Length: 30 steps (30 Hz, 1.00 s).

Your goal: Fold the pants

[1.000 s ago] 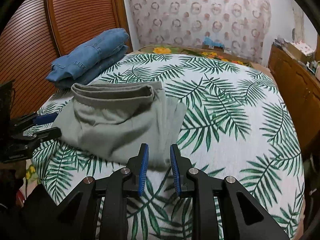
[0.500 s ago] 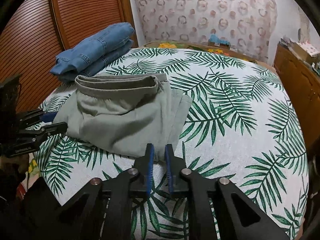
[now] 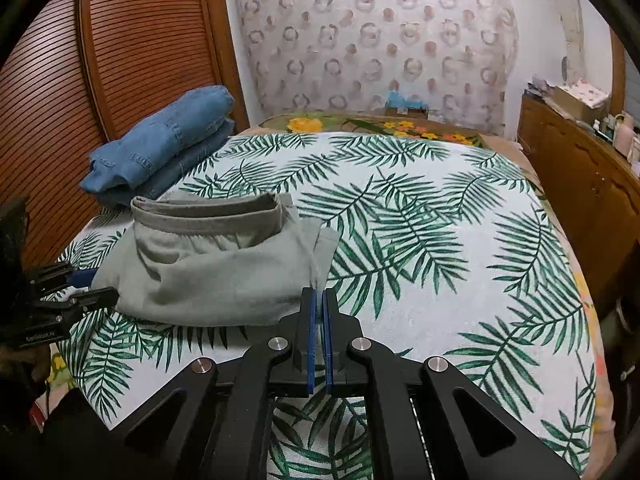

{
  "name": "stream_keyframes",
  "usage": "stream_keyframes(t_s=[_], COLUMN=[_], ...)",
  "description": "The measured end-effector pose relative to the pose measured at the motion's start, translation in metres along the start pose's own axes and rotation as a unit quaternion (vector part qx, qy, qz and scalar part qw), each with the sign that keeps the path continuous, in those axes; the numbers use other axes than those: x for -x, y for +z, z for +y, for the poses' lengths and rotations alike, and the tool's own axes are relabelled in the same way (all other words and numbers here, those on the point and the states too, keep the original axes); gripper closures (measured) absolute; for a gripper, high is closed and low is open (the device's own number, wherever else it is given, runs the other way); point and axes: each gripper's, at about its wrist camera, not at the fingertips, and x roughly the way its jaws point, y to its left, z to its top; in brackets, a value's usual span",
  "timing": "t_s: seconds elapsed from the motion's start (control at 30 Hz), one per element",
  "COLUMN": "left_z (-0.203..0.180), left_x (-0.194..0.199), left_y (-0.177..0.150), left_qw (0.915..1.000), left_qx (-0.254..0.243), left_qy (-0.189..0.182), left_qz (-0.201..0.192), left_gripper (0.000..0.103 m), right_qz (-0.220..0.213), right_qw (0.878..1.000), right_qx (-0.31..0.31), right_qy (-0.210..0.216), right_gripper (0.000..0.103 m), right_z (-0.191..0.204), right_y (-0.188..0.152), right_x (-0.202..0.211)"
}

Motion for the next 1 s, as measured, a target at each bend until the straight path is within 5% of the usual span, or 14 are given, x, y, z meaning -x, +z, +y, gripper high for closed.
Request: stream_keyframes(t_s=[0.13, 1.0], left_z=[-0.001, -0.003], left_x=[0.007, 0.05], left_y=[0.002, -0.008], left_qw=[0.9999, 0.9996], left_qx=[-0.005, -0.004], left_qy=[0.006, -0.023], left_qz=[-0.012, -0.015], left_gripper=[0.09, 0.09], right_qz=[0.005, 0.012], right_qw=[1.0, 0.999], right_qx=[-0.005, 0.009], right_qy=[0.007, 0.043], right_gripper=[0.1, 0.1], right_z=[-0.003, 0.026], right_y=[0.0, -0.03], right_x=[-0.001, 0.064])
